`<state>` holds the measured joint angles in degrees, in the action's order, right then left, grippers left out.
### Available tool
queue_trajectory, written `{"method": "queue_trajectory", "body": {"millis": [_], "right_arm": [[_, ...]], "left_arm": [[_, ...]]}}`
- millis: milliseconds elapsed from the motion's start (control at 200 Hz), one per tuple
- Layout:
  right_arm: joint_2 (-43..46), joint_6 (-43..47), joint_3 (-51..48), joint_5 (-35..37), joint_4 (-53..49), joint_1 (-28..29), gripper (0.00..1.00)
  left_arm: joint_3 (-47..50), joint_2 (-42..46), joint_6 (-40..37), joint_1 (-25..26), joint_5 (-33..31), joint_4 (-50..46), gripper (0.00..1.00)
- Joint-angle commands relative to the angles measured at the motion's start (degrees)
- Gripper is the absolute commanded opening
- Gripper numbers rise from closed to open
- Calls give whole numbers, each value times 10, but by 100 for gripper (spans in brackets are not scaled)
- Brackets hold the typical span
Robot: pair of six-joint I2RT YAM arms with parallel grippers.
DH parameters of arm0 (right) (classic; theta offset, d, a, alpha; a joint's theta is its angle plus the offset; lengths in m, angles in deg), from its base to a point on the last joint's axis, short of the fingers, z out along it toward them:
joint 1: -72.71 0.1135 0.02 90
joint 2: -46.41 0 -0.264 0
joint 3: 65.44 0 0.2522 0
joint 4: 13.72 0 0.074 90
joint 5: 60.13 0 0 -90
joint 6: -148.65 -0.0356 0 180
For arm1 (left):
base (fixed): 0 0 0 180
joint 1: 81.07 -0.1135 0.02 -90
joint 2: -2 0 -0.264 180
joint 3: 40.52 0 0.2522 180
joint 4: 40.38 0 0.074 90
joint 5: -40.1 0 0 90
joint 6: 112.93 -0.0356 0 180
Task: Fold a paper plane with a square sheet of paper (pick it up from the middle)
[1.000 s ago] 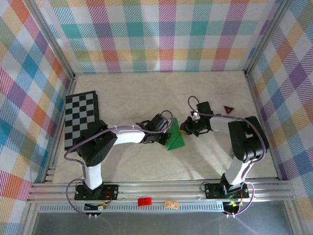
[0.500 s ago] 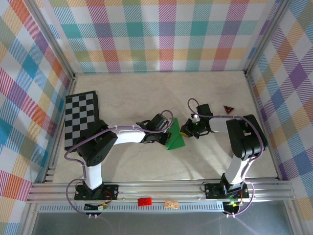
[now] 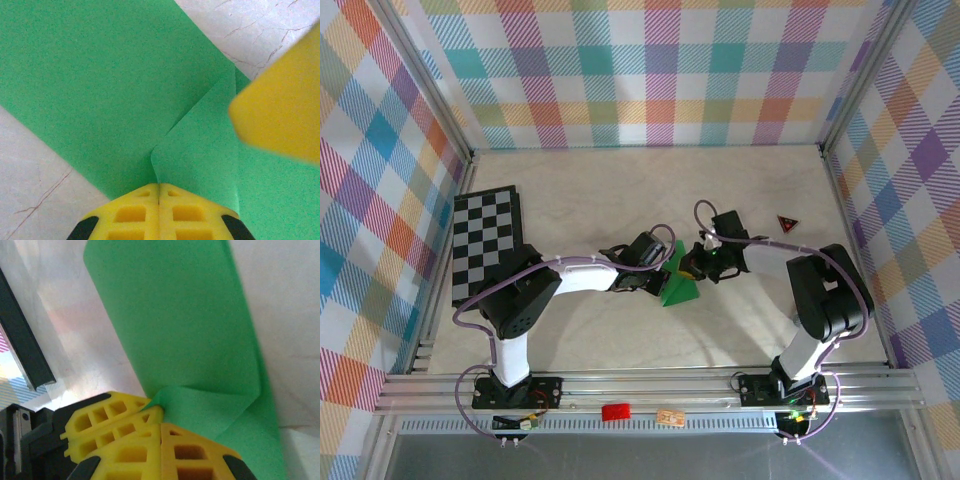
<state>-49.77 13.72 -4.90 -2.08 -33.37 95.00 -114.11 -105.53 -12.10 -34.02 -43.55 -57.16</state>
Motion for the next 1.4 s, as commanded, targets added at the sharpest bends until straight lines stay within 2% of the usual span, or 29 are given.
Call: {"method": "queue_trajectory", "body": {"millis": [0,355,610,825,1030,1275,1395], "right_arm": [[-12,-21,-14,-17,24,10,4],[-33,-9,-45,15,29,11,3],[9,-11,-27,-7,34,11,5],[-23,-29,-33,-28,73,15,5],[-49,4,-44,41,16,16,3],[-66,24,-49,70,-11,17,2],[-67,27,-45,70,-12,17,2]], "left_arm": [[8,-28,-10,-5,0,-52,0],[10,-26,-10,-5,0,-49,0],[9,-25,-12,-5,1,-52,0],[6,-27,-12,-5,2,-53,0],[8,-22,-11,-5,2,-53,0],[-3,-11,2,-6,6,-56,0],[-11,8,18,-5,-3,-63,8]]}}
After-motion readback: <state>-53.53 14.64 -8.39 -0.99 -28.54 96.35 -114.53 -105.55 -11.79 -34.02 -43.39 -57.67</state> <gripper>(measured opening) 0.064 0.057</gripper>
